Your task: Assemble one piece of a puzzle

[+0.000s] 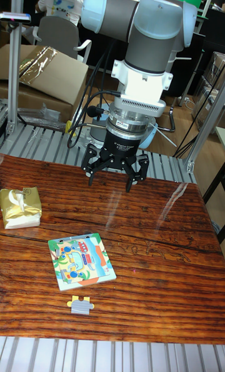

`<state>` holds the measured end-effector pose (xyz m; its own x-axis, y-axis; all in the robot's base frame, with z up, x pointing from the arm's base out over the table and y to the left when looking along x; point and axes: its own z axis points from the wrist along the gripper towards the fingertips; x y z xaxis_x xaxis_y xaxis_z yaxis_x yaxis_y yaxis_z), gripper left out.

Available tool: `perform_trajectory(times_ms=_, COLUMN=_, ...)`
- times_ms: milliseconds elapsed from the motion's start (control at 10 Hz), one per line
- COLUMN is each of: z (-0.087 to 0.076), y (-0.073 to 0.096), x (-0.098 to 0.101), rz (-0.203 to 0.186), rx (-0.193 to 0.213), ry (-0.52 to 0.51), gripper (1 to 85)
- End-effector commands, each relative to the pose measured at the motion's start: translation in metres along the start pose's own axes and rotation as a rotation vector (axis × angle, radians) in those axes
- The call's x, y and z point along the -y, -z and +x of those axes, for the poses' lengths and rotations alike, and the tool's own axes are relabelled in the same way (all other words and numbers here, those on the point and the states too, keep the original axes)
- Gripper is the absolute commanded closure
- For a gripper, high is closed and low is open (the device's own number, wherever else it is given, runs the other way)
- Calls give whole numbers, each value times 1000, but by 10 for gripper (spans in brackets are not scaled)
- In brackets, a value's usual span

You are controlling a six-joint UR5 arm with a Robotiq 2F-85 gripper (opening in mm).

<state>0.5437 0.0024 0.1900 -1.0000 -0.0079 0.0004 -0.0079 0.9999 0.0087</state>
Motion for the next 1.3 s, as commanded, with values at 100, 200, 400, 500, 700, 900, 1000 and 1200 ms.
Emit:
perform_trajectory(times_ms=100, z=-18, y=-1, x=-12, rz=-35, rx=69, ry=-84, gripper=843)
perform_trajectory(times_ms=200, z=-19, y=-2, x=-13, rz=-33, rx=72, ry=-87, gripper=843)
perform_trajectory(times_ms=400, z=-19, y=-2, x=-13, rz=-33, rx=72, ry=-87, gripper=843)
perform_trajectory(times_ms=500, z=-19, y=-2, x=-13, rz=-32, rx=72, ry=-87, gripper=843)
perform_trajectory(times_ms=700, z=-19, y=-2, x=-13, rz=-30, rx=72, ry=-87, gripper=843)
perform_trajectory(times_ms=900, z=-19, y=-2, x=-13, rz=-30, rx=72, ry=-84, gripper=843)
perform_trajectory(times_ms=1000, z=-19, y=-2, x=-13, rz=-31, rx=72, ry=-80, gripper=843)
perform_trajectory(times_ms=1200, z=-20, y=-2, x=-14, rz=-34, rx=72, ry=-69, gripper=843)
